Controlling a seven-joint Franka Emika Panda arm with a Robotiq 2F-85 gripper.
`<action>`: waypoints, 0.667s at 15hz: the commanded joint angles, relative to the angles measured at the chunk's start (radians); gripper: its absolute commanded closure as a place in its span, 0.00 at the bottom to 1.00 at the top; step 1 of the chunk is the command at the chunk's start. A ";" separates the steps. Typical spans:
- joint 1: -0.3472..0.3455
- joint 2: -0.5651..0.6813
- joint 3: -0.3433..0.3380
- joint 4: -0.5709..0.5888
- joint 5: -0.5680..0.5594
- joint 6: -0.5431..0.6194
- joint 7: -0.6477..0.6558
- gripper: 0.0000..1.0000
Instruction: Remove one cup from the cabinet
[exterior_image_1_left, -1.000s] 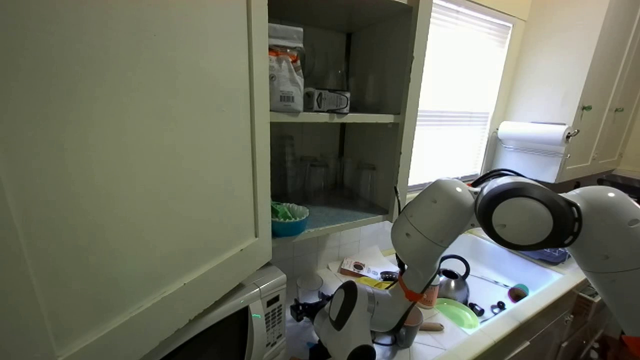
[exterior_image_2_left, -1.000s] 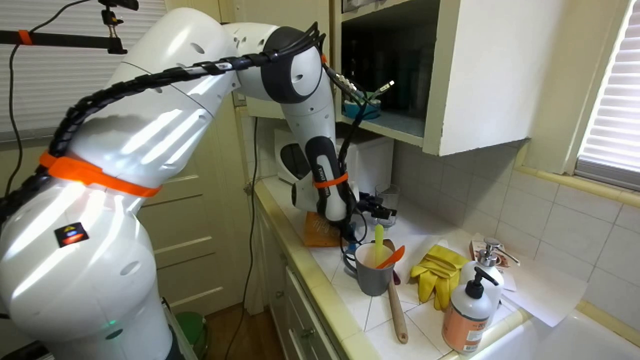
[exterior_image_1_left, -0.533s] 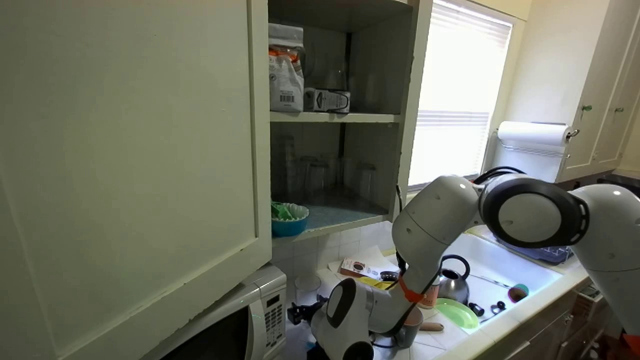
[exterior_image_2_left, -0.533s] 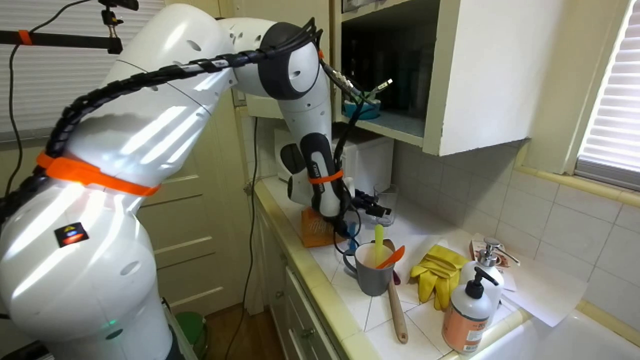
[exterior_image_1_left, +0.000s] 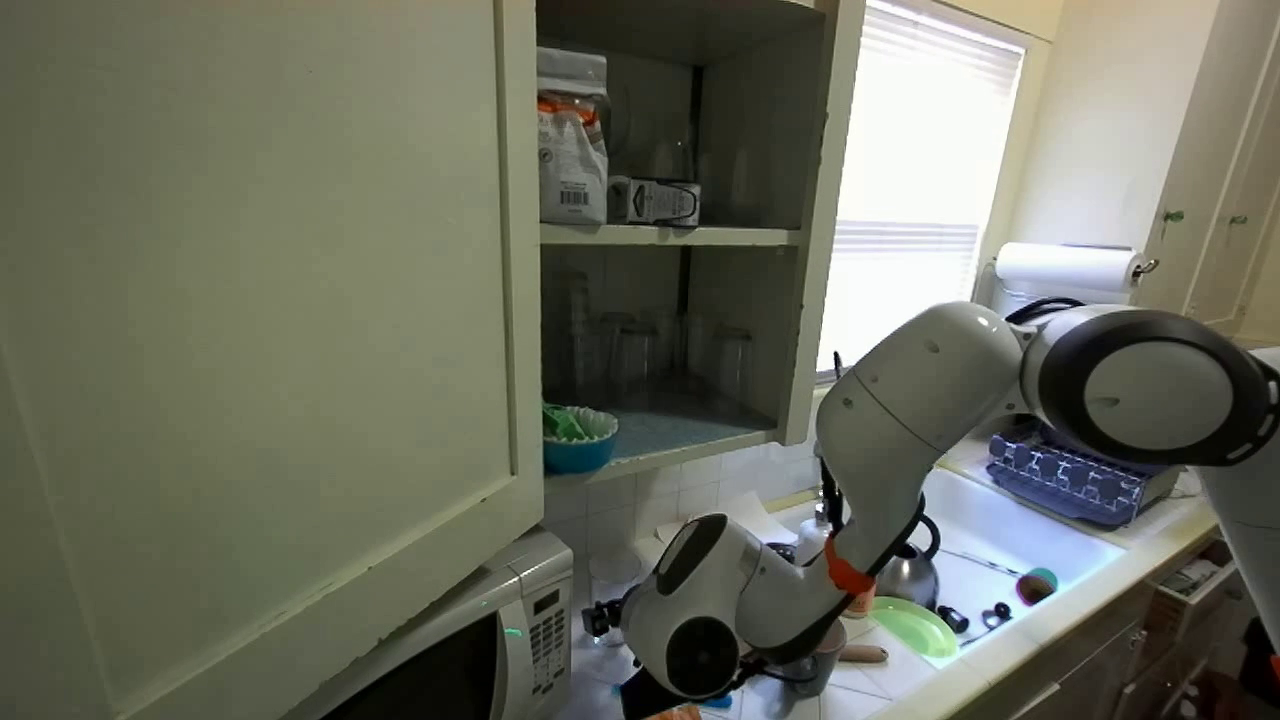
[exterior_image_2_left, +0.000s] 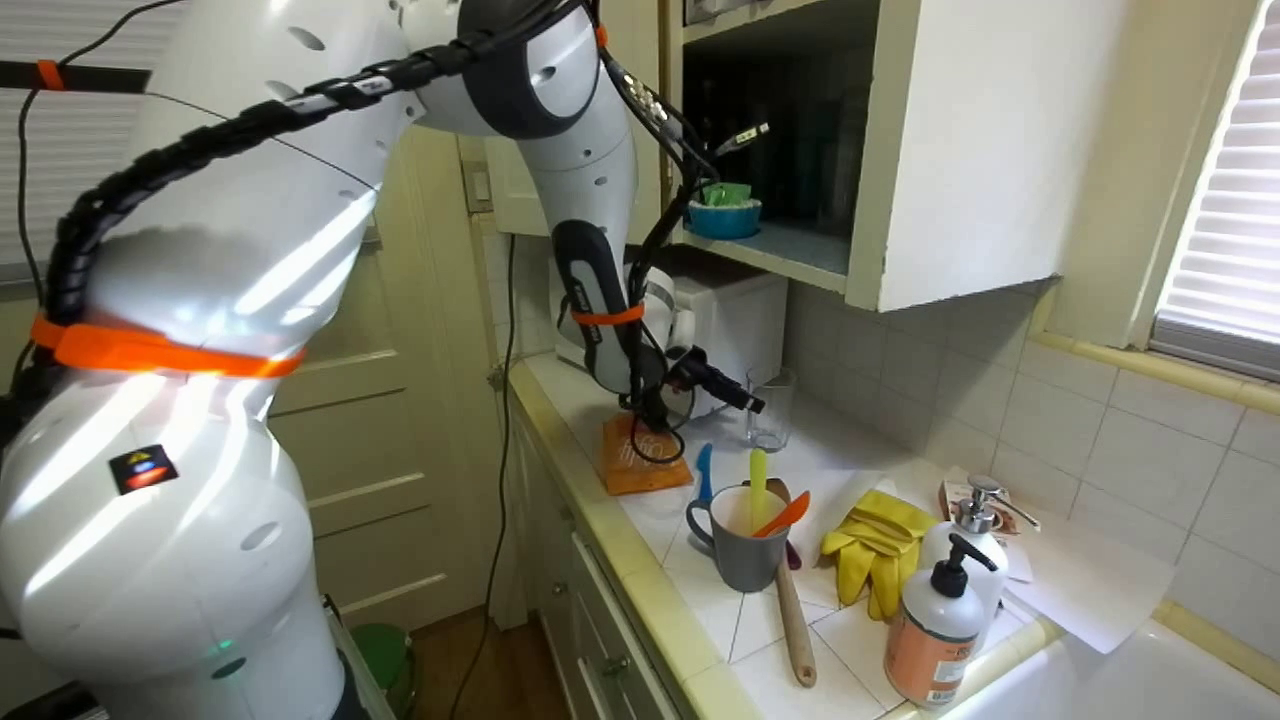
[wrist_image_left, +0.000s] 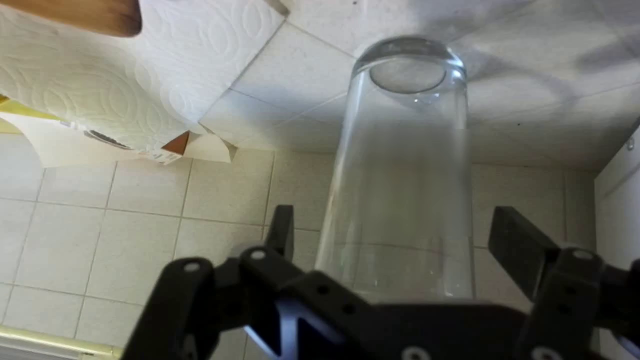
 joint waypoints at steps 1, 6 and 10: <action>-0.032 -0.146 -0.004 -0.125 0.164 0.196 -0.180 0.00; -0.076 -0.334 -0.055 -0.318 0.415 0.500 -0.522 0.00; -0.075 -0.423 -0.109 -0.504 0.621 0.644 -0.808 0.00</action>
